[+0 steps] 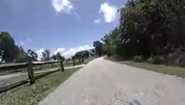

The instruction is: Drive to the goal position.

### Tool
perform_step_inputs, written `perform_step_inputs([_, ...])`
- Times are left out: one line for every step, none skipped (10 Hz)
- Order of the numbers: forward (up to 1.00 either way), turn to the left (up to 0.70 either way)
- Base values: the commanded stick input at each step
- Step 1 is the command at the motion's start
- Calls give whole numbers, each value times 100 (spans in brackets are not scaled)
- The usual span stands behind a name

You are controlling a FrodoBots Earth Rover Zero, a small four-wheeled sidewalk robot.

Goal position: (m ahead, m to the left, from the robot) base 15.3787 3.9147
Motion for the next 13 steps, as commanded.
perform_step_inputs([50, 0])
perform_step_inputs([50, 0])
perform_step_inputs([50, 0])
perform_step_inputs([50, 0])
perform_step_inputs([50, 0])
perform_step_inputs([50, 0])
perform_step_inputs([50, 0])
perform_step_inputs([50, 0])
perform_step_inputs([50, -4])
perform_step_inputs([50, -29])
perform_step_inputs([50, -50])
perform_step_inputs([50, -50])
perform_step_inputs([50, -47])
